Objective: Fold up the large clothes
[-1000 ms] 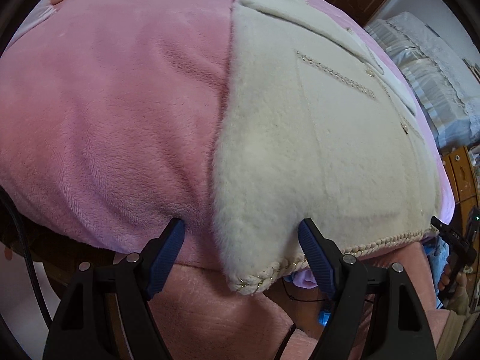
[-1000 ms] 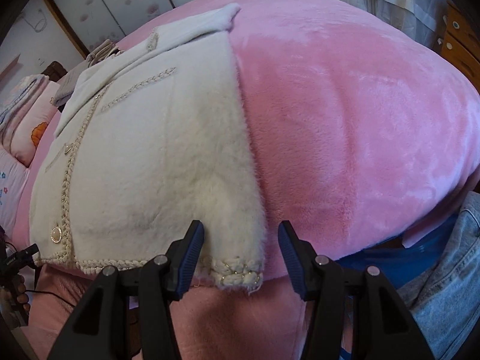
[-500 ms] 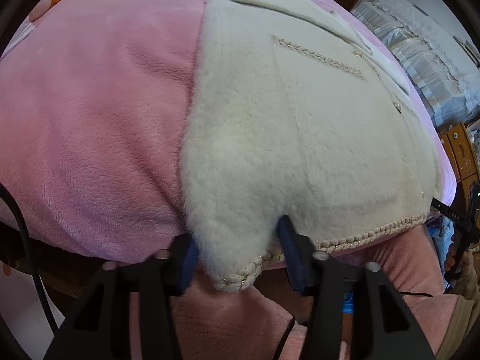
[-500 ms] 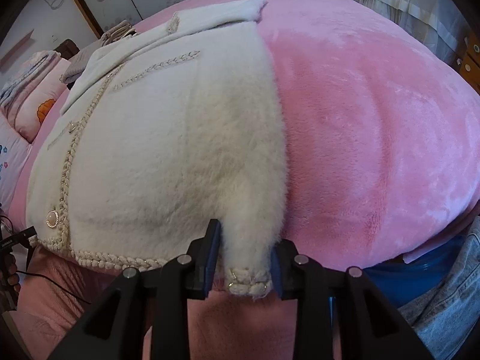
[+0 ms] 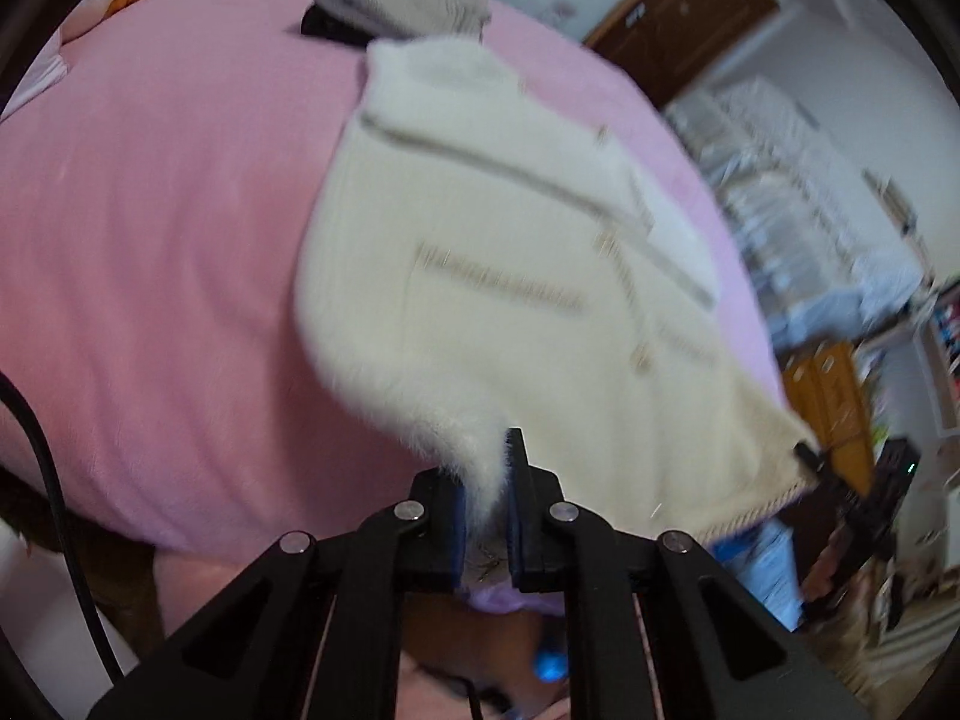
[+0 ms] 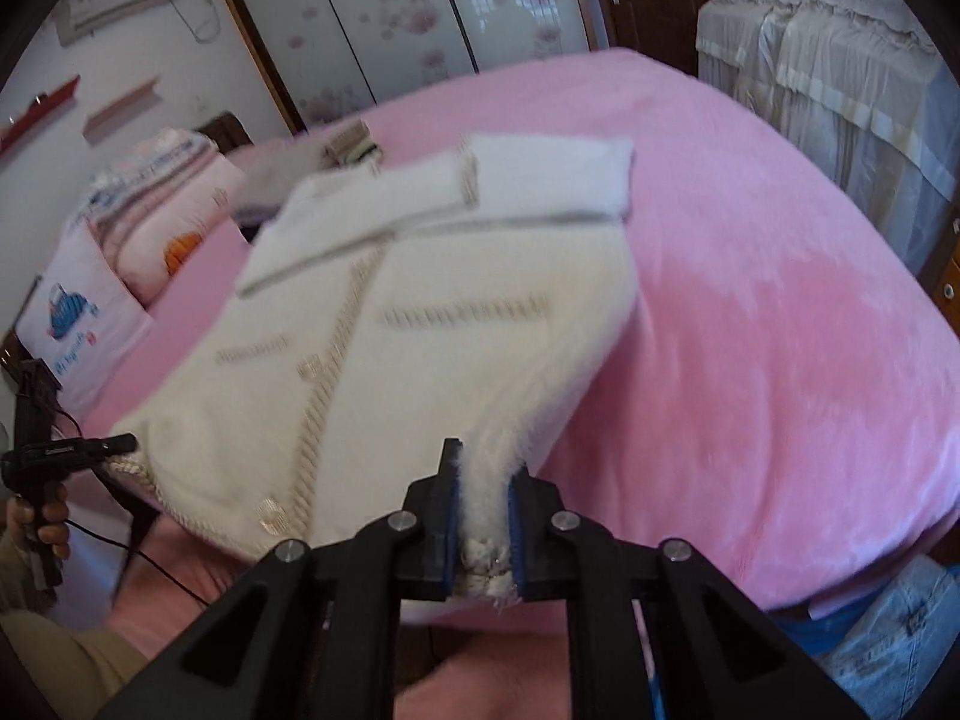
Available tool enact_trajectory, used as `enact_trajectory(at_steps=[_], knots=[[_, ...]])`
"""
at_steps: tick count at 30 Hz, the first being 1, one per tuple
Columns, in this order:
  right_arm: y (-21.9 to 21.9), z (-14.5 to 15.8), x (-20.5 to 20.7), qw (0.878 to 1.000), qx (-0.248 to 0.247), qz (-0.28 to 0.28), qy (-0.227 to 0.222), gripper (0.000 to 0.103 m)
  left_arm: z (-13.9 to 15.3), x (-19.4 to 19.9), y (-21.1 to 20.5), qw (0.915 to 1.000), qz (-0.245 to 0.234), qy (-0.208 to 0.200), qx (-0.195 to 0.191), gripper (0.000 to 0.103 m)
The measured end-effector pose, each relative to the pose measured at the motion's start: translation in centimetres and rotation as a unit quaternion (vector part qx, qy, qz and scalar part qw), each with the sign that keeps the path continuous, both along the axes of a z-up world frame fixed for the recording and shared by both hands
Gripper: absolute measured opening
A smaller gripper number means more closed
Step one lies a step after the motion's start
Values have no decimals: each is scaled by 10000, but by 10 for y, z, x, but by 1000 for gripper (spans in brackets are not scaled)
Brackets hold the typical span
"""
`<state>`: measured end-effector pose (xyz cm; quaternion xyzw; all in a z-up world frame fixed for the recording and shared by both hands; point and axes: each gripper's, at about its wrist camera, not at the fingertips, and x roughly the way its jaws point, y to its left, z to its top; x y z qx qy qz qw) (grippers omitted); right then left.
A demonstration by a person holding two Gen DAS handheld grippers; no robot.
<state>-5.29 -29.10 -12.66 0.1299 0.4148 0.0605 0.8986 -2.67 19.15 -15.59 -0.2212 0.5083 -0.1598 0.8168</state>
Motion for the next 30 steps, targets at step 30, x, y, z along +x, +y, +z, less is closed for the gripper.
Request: enact_trajectory(at_steps=[30], knots=[[-76, -40, 312, 9918, -184, -1199, 396, 49, -35, 336, 6, 9936, 778, 521, 630, 19]])
